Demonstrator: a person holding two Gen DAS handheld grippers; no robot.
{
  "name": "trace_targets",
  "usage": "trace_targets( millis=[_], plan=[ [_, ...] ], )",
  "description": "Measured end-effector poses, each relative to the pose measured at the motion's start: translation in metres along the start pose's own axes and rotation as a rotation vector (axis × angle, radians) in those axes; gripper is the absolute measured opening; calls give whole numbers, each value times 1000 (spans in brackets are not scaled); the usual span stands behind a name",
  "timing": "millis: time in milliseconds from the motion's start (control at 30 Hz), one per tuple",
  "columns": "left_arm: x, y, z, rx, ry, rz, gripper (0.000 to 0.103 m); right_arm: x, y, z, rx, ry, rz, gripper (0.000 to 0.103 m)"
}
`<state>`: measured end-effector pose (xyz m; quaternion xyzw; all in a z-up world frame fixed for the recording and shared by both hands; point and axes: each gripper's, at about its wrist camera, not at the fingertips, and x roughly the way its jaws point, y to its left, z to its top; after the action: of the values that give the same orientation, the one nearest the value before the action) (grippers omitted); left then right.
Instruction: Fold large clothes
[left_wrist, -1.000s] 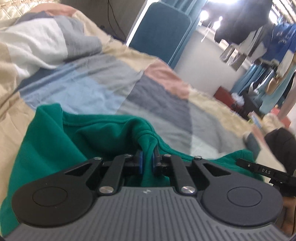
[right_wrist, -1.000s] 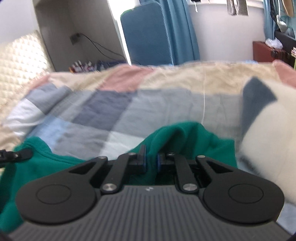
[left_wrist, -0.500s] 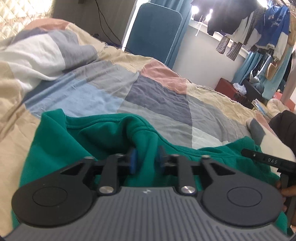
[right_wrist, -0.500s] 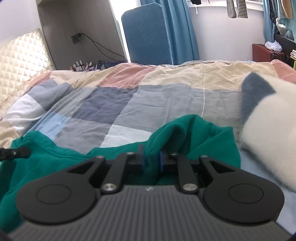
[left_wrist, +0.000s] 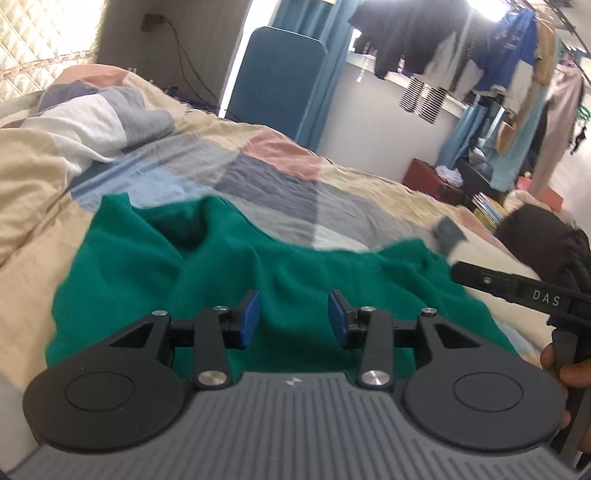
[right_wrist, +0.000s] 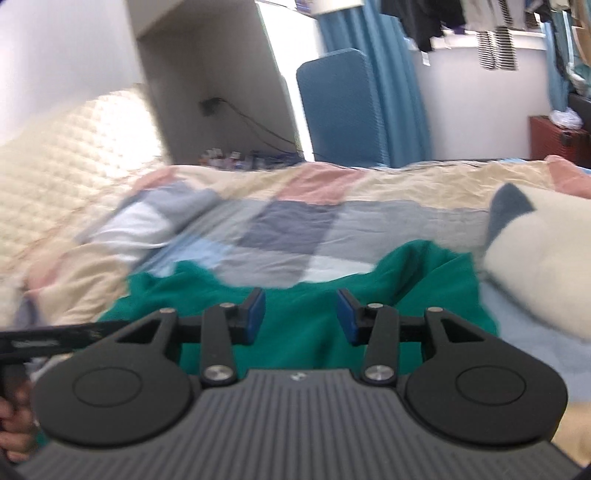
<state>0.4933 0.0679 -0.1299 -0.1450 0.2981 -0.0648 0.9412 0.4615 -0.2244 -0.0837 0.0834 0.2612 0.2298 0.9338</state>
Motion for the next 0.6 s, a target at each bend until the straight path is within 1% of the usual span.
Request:
trace_targets(
  millis=[100,167,267,333,433,500,600],
  plan=[
    [-7,-16,-24,42,14,-9,46,-14,22,-21,-63,8,30,45],
    [-7,-24,-37,71,25,1,46,-16,33,-33,-87,25,55,45],
    [3,-22,-51,55,68,24,46,-10,42,-48,-133,56,39,43],
    [12,-18,-60,44,106,43,46,0,41,-57,-127,90,31,43],
    [22,-13,-72,61,129,58,46,21,33,-75,-124,170,2,42],
    [28,-10,-75,65,135,63,46,29,25,-84,-94,174,14,42],
    [30,-11,-74,67,131,67,46,29,25,-84,-91,167,13,42]
  ],
)
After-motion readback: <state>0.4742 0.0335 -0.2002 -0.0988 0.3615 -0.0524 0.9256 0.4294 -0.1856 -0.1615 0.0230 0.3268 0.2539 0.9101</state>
